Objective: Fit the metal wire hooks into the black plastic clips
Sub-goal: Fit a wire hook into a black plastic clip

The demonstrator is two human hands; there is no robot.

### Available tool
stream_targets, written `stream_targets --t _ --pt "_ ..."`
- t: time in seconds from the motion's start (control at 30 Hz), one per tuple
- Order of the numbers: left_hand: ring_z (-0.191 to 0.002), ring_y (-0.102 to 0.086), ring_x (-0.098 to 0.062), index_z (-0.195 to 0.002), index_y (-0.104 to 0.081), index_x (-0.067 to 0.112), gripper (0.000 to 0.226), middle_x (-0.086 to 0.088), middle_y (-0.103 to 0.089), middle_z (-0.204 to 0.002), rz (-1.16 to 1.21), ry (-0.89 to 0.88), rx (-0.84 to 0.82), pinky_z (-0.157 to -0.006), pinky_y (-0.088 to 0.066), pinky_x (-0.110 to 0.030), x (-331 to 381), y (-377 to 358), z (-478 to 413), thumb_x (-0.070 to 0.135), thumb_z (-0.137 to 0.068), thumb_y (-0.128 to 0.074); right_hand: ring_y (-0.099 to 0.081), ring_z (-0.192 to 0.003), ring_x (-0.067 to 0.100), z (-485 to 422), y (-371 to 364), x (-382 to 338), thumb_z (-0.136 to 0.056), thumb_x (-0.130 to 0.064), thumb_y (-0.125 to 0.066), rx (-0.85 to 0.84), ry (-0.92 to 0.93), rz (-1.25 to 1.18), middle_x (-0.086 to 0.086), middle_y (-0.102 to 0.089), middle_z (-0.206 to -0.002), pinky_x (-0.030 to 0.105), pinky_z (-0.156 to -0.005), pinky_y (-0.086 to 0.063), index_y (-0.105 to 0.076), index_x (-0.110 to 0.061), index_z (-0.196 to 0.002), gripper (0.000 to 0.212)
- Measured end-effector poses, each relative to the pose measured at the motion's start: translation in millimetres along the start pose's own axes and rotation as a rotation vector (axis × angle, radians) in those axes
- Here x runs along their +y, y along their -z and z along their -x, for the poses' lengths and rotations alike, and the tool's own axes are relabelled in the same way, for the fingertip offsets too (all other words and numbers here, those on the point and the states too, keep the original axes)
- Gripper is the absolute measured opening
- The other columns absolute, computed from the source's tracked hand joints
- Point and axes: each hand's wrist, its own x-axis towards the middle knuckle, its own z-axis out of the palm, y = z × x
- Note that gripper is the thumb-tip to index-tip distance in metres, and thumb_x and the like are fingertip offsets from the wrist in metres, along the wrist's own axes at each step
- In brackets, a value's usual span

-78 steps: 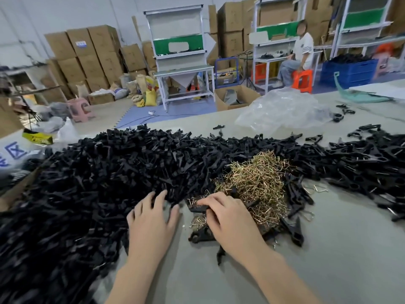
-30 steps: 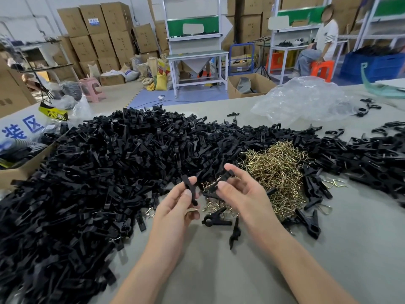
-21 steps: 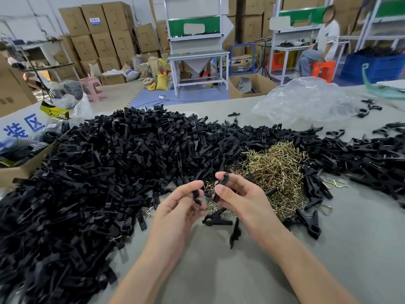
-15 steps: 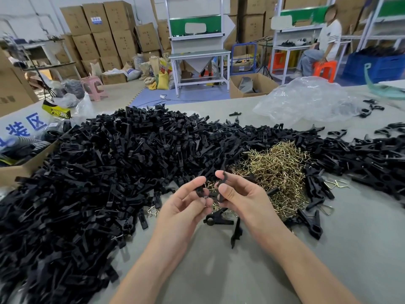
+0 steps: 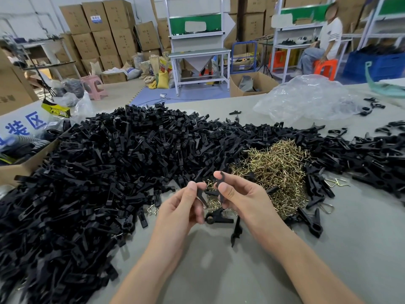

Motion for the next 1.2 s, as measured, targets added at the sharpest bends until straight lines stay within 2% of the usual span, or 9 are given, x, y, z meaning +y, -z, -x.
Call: stream_targets --t 0.13,0.27,0.33,0.47,0.57,0.77,0.87,1.03,1.2 --pt "-0.062 -0.057 -0.011 -0.099 -0.078 0.017 0.042 0.001 -0.061 -0.074 0.078 0.05 -0.027 -0.053 -0.047 -0.024 1.6 -2.0 1.0 0.051 -0.086 -0.058 -0.058 -0.079 0.016 0.5 0.2 -0.4 -0.072 -0.04 -0.077 -0.001 -0.014 0.007 -0.003 -0.073 -0.092 0.02 -0.072 -0.052 -0.079 -0.038 -0.105 0.033" --pt "-0.061 -0.059 -0.014 -0.093 -0.078 0.019 0.038 -0.005 -0.065 -0.077 0.113 0.085 -0.07 -0.051 -0.047 -0.025 2.1 -3.1 1.4 0.049 -0.087 -0.055 -0.059 -0.079 0.012 1.4 -0.9 -0.2 -0.073 -0.041 -0.078 -0.014 -0.01 0.023 0.009 -0.076 -0.109 0.02 -0.072 -0.051 -0.078 -0.041 -0.107 0.034" --pt "-0.062 -0.059 -0.014 -0.096 -0.078 0.018 0.037 -0.006 -0.066 -0.078 0.11 0.074 -0.08 -0.052 -0.047 -0.024 2.1 -3.4 1.7 0.045 -0.089 -0.054 -0.062 -0.079 0.008 1.5 -1.3 0.0 -0.074 -0.039 -0.077 -0.012 0.002 0.03 0.006 -0.077 -0.108 0.019 -0.071 -0.052 -0.078 -0.039 -0.107 0.033" --pt "-0.065 -0.06 -0.011 -0.106 -0.076 0.017 0.023 0.0 -0.067 -0.08 0.03 0.027 -0.071 -0.058 -0.05 -0.021 0.2 -2.7 1.1 0.023 -0.095 -0.057 -0.062 -0.077 0.008 2.1 -1.2 -0.2 -0.075 -0.035 -0.075 -0.02 0.025 0.079 -0.002 -0.076 -0.093 0.019 -0.069 -0.053 -0.071 -0.036 -0.119 0.044" --pt "-0.072 -0.059 -0.009 -0.105 -0.076 0.025 0.031 0.004 -0.067 -0.081 -0.109 -0.023 -0.096 -0.066 -0.052 -0.023 -0.5 -2.4 2.3 0.008 -0.103 -0.05 -0.059 -0.077 0.011 2.4 -1.2 0.4 -0.074 -0.036 -0.075 -0.031 0.027 0.116 -0.001 -0.075 -0.095 0.019 -0.069 -0.052 -0.071 -0.036 -0.122 0.048" --pt "-0.069 -0.06 -0.014 -0.114 -0.063 0.014 0.022 -0.003 -0.064 -0.078 0.004 -0.02 -0.066 -0.061 -0.05 -0.024 2.2 -2.4 1.2 0.005 -0.096 -0.053 -0.061 -0.08 0.015 2.8 -0.6 0.5 -0.074 -0.039 -0.075 -0.033 0.031 0.129 0.004 -0.075 -0.098 0.024 -0.072 -0.056 -0.072 -0.041 -0.118 0.044" --pt "-0.066 -0.058 -0.014 -0.107 -0.067 0.013 0.02 -0.001 -0.065 -0.076 0.062 0.025 -0.076 -0.062 -0.05 -0.024 2.8 -0.6 1.3 0.005 -0.098 -0.051 -0.061 -0.081 0.017 2.8 -0.3 0.3 -0.075 -0.039 -0.076 -0.023 0.025 0.12 0.01 -0.074 -0.105 0.025 -0.074 -0.055 -0.073 -0.044 -0.116 0.042" --pt "-0.064 -0.056 -0.012 -0.098 -0.078 0.02 0.03 -0.001 -0.064 -0.076 0.114 0.081 -0.081 -0.062 -0.05 -0.023 2.0 -0.7 1.2 0.007 -0.099 -0.051 -0.066 -0.089 0.016 3.8 -0.4 1.8 -0.077 -0.036 -0.075 -0.048 0.04 0.092 0.005 -0.076 -0.105 0.034 -0.086 -0.058 -0.073 -0.041 -0.118 0.042" --pt "-0.061 -0.055 -0.013 -0.106 -0.074 0.01 0.028 -0.005 -0.063 -0.076 0.147 0.086 -0.081 -0.056 -0.046 -0.021 3.9 -2.6 1.2 0.003 -0.099 -0.048 -0.064 -0.083 0.012 4.4 -0.9 0.9 -0.079 -0.036 -0.075 -0.069 0.047 0.127 -0.003 -0.076 -0.099 0.022 -0.074 -0.054 -0.071 -0.042 -0.121 0.042"
